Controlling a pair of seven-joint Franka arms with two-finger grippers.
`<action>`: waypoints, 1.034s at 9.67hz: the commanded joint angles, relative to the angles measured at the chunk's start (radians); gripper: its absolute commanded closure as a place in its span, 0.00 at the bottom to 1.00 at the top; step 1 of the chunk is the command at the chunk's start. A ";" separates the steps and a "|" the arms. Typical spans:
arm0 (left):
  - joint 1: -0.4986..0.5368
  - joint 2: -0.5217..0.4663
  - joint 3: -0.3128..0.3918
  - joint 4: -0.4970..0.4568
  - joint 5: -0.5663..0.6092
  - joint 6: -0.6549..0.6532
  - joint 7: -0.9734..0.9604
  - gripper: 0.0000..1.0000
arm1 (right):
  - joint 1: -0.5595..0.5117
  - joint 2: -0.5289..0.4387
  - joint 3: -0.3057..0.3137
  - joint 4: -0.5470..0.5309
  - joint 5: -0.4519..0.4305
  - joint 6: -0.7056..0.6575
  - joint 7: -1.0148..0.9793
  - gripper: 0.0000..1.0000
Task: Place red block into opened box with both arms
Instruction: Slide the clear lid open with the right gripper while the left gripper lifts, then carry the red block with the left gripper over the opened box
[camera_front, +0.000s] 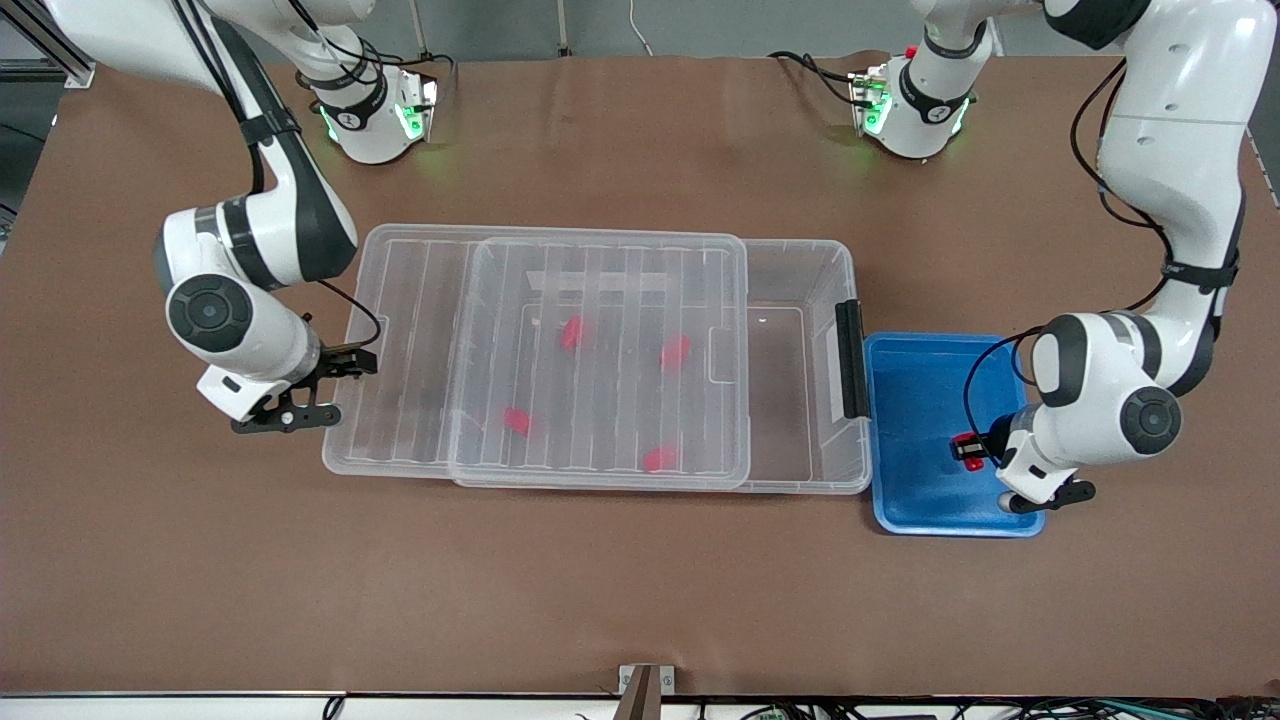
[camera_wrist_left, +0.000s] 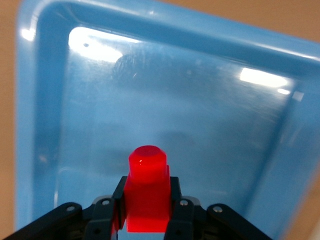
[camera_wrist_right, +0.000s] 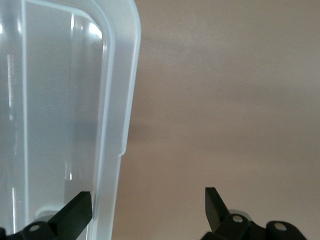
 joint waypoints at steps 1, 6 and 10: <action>-0.010 -0.161 -0.073 -0.029 -0.001 -0.190 -0.069 1.00 | -0.010 -0.019 -0.012 -0.001 -0.025 -0.033 -0.045 0.00; -0.087 -0.207 -0.321 -0.064 0.045 -0.236 -0.418 1.00 | -0.022 -0.027 -0.057 0.013 -0.025 -0.060 -0.134 0.00; -0.200 -0.165 -0.319 -0.196 0.055 0.035 -0.424 1.00 | -0.024 -0.025 -0.068 0.033 -0.023 -0.079 -0.137 0.00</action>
